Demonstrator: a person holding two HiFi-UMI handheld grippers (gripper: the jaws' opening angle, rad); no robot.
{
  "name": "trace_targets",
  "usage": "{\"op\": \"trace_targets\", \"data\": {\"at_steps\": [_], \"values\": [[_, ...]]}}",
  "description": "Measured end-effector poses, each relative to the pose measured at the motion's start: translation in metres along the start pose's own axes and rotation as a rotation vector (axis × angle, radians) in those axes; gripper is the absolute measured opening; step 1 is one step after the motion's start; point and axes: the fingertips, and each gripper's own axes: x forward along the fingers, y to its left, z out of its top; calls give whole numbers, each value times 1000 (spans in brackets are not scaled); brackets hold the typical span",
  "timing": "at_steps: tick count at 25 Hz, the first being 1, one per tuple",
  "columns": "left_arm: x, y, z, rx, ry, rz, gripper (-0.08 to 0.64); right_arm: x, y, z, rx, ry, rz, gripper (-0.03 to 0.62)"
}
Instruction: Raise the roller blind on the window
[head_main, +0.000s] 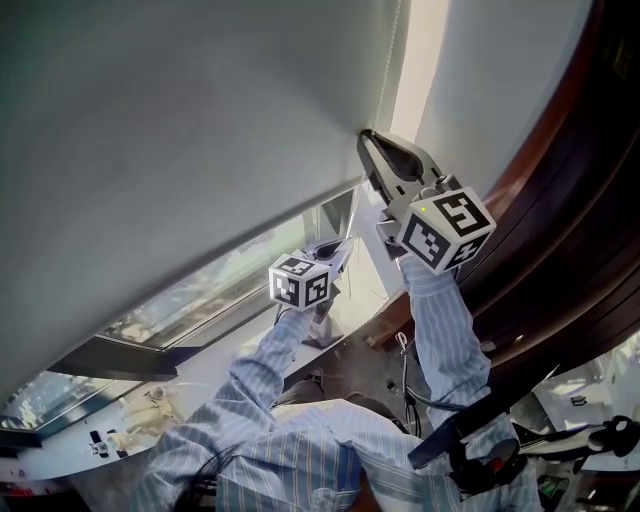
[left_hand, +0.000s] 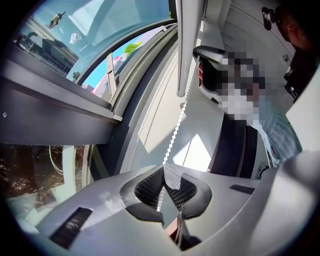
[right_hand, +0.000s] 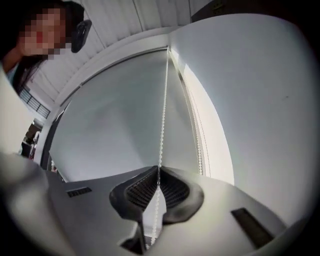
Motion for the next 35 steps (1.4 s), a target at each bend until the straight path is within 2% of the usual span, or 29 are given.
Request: {"op": "trace_targets", "data": {"at_steps": [2,4,8,10,13,18,20,22,25,27,28,31,33,35], "values": [[-1,1,-1,-9,-1,-5,5,-7,-1,2,37,-57,-36,15],[-1,3,-4,-17,-1,-12,5,-11,1,1,3,-87,-85,14],[4,11,-30,-50,60,-7,5,-15,8,-26,-82,-26,-144,14],[7,19,-61,-69,135,11,5,-19,5,-58,-67,34,-162,14],[1,36,-126,-79,275,56,5,-31,6,-122,-41,151,-188,14],[-22,44,-225,-173,463,95,5,-62,8,-225,53,297,-234,14],[-25,49,-243,-144,482,103,5,-65,11,-257,92,345,-225,14],[-28,58,-245,-65,464,139,6,-63,17,-283,103,399,-211,14],[-30,62,-221,36,404,165,12,-59,18,-293,102,433,-210,14],[-35,57,-187,58,311,158,80,-57,14,-292,102,442,-214,14],[-40,52,-163,57,246,153,89,-57,12,-292,101,446,-214,14],[-55,24,-70,60,15,115,91,-56,10,-291,96,445,-208,14],[-60,2,1,109,-120,67,91,-53,12,-291,94,441,-203,14],[-60,-23,67,181,-214,8,91,-51,16,-292,102,436,-199,14]]}}
